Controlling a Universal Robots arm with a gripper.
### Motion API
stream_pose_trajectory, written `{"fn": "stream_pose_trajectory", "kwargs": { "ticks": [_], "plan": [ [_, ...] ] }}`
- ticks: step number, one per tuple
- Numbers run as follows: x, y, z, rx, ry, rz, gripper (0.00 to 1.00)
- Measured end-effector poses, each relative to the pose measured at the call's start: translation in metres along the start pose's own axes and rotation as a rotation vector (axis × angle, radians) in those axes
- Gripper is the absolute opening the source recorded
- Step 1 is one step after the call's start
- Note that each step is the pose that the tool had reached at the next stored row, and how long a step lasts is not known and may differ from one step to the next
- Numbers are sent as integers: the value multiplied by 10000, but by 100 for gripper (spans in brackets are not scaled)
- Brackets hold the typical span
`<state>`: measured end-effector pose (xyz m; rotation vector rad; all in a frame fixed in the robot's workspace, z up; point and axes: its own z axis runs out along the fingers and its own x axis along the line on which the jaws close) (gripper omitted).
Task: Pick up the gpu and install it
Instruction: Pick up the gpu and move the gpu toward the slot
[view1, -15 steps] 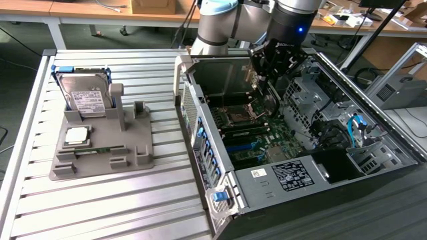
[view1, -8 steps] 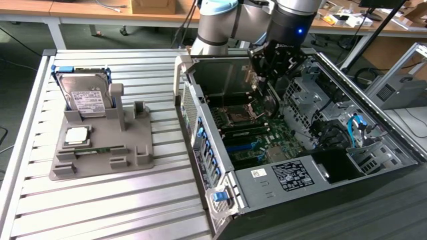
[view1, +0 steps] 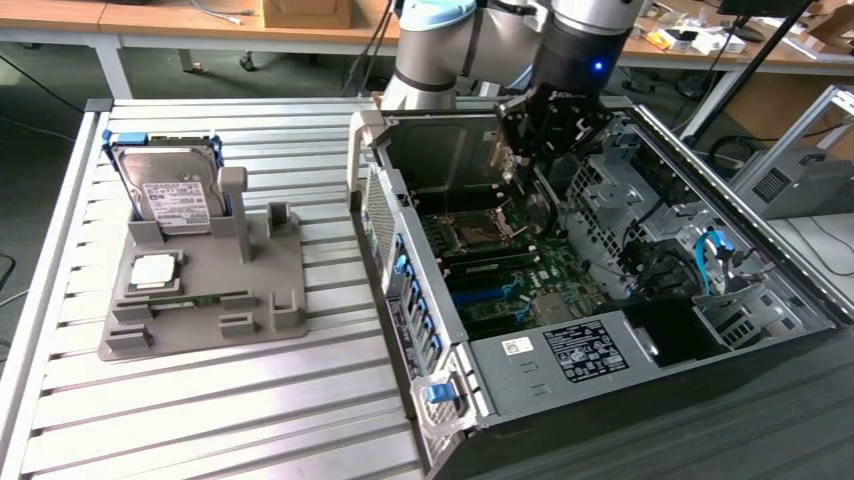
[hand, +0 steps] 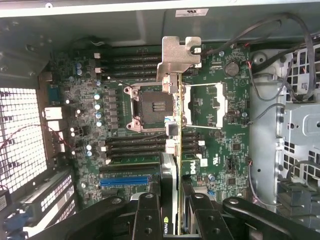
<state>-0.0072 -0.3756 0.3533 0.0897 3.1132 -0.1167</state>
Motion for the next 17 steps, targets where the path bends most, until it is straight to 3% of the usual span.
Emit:
{"fn": "stream_pose_trajectory", "kwargs": {
  "ticks": [17],
  "plan": [
    [-13,7,77,0,0,0,27]
  ]
}}
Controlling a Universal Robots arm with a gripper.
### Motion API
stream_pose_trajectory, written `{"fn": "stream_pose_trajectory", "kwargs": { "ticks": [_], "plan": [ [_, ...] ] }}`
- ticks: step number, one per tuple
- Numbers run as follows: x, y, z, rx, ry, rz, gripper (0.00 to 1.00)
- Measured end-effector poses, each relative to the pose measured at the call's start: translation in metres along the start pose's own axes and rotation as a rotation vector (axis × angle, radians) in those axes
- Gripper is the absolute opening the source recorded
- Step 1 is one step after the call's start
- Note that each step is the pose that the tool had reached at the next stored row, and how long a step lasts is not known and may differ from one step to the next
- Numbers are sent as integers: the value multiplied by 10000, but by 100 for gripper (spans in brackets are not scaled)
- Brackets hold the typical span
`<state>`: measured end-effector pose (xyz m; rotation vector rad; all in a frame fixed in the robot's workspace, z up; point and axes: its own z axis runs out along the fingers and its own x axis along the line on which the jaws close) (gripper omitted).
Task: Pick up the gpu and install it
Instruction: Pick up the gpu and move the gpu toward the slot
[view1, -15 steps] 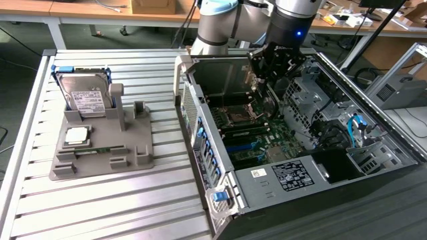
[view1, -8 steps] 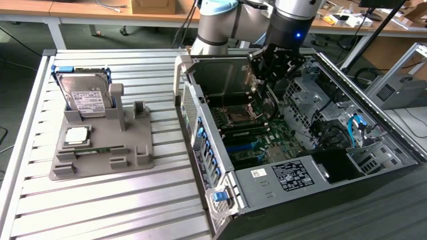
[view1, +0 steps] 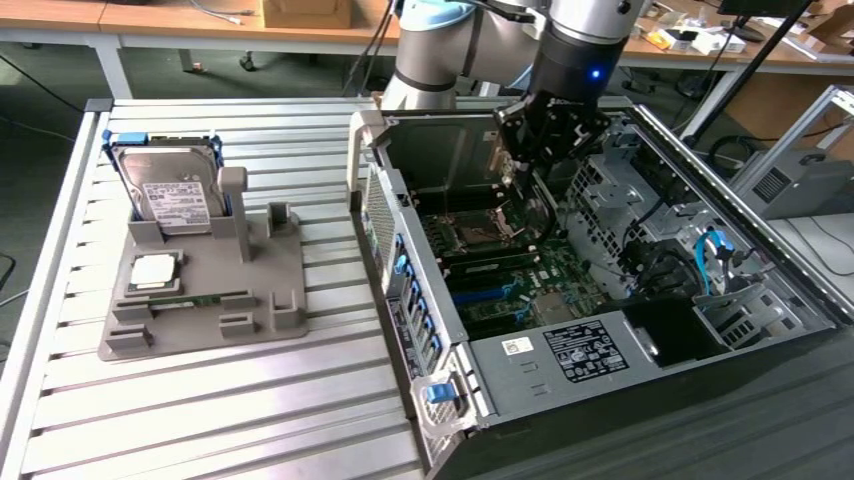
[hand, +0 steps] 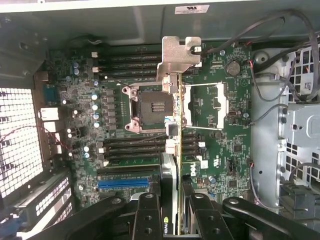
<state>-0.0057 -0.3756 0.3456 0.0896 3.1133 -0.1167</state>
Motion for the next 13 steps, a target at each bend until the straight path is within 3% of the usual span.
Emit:
{"fn": "stream_pose_trajectory", "kwargs": {
  "ticks": [13],
  "plan": [
    [-56,7,64,3,16,0,27]
  ]
}}
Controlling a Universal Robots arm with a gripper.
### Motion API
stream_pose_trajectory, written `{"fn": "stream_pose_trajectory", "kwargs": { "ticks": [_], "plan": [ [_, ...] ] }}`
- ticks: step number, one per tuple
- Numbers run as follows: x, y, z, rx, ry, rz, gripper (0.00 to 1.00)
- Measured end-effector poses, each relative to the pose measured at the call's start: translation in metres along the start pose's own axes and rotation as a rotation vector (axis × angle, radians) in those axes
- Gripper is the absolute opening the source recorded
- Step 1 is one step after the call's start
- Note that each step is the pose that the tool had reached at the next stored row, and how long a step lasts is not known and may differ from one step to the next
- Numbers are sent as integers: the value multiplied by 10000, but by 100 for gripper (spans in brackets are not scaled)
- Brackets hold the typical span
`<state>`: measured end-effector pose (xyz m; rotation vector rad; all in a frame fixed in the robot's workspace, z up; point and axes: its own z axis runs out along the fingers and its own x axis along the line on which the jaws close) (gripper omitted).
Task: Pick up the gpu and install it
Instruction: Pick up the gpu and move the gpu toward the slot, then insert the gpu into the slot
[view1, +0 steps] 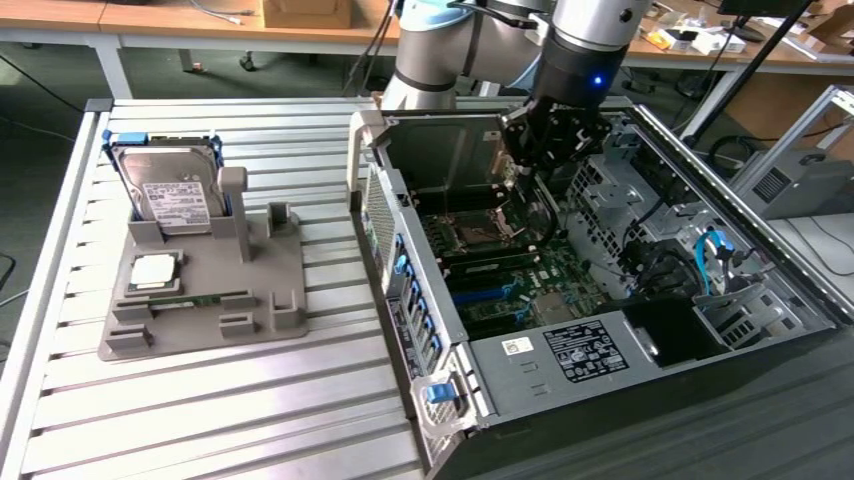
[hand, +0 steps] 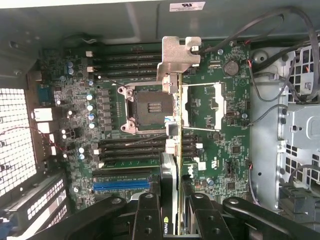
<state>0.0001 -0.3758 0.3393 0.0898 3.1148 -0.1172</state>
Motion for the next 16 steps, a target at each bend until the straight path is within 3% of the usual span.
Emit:
{"fn": "stream_pose_trajectory", "kwargs": {
  "ticks": [13,16],
  "plan": [
    [-1,0,2,-3,-1,-7,27],
    [-1,0,2,-10,-24,-310,27]
  ]
}}
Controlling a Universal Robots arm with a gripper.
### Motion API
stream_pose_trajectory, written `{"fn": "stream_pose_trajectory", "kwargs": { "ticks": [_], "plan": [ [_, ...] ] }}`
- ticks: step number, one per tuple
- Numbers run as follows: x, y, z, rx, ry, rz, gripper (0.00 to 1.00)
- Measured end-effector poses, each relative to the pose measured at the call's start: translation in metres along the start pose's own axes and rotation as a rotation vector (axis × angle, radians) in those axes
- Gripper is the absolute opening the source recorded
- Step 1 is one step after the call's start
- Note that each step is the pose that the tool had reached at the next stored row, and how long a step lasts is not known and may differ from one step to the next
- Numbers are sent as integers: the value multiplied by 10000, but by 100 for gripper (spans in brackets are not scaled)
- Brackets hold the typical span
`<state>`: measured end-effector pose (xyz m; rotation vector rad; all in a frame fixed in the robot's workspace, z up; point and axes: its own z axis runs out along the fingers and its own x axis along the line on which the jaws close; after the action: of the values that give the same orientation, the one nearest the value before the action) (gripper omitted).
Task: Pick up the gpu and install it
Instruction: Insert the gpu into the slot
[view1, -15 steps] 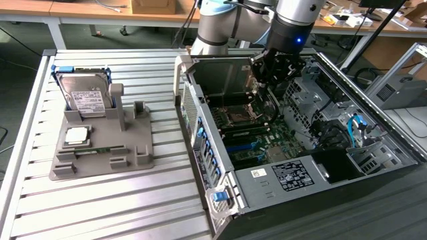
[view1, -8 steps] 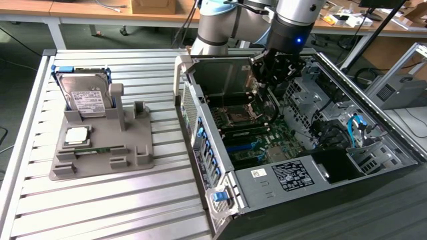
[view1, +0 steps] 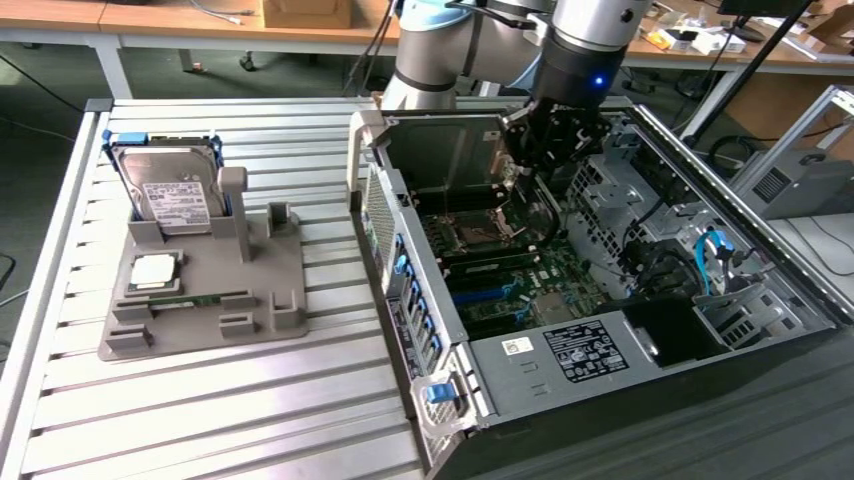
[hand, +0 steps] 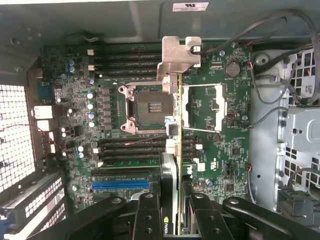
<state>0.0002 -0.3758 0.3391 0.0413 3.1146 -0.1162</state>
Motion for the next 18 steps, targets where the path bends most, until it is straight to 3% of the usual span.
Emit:
{"fn": "stream_pose_trajectory", "kwargs": {
  "ticks": [9,18],
  "plan": [
    [0,0,0,-43,-125,-1687,27],
    [0,0,0,-60,-176,-2377,27]
  ]
}}
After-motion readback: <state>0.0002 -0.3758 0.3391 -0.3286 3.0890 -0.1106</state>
